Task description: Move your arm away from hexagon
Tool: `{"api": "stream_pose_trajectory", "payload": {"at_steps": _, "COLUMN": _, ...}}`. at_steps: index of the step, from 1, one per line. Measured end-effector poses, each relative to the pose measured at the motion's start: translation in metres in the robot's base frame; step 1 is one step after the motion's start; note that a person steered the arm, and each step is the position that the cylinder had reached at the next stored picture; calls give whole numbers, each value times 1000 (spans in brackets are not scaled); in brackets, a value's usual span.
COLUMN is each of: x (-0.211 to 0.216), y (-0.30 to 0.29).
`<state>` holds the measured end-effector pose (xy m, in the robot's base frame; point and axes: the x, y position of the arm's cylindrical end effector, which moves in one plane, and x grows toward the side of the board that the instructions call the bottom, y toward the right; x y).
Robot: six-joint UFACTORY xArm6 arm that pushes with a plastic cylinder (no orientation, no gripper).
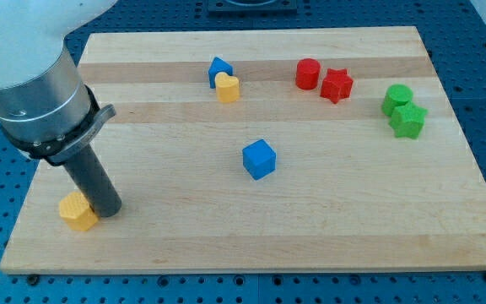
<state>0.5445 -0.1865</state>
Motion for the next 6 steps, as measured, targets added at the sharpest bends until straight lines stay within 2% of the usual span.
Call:
{"api": "stream_pose_trajectory", "payload": {"at_steps": 2, "x": -98, "y": 25}}
{"api": "stream_pose_trajectory", "payload": {"at_steps": 4, "x": -146, "y": 156}}
{"api": "stream_pose_trajectory", "payload": {"at_steps": 6, "x": -191, "y": 200}}
